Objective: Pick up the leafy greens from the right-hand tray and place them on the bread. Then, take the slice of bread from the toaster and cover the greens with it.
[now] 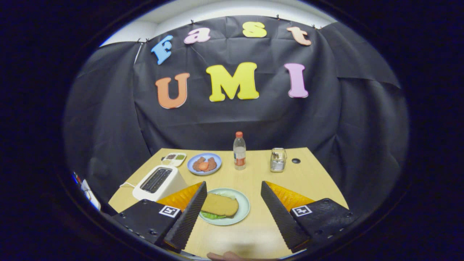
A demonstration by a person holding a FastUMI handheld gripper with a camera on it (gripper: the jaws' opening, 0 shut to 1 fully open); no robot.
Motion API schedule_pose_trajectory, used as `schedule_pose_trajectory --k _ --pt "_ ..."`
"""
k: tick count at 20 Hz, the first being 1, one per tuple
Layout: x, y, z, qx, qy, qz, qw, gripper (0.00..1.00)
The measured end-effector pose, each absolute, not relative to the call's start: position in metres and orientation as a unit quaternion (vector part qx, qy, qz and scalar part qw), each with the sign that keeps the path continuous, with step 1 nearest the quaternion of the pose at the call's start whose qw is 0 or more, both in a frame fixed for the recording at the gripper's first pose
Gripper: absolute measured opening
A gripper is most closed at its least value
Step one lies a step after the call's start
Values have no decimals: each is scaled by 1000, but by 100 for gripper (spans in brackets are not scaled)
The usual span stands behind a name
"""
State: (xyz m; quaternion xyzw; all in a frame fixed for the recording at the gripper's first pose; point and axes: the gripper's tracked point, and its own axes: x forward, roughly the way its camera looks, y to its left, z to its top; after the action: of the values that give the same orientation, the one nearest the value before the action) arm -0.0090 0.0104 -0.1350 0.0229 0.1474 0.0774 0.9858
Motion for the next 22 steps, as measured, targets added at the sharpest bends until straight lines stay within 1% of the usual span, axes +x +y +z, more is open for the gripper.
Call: schedule_pose_trajectory --k 5,8,13,16,22 --pt "-70 -25 -60 28 66 50 996 96" --pt "-105 -40 -29 9 12 55 998 95" --pt "-135 -57 -43 -19 18 61 998 94" --pt "-137 -64 -56 -18 33 52 998 93" --pt "-125 -65 -51 -1 37 42 998 93"
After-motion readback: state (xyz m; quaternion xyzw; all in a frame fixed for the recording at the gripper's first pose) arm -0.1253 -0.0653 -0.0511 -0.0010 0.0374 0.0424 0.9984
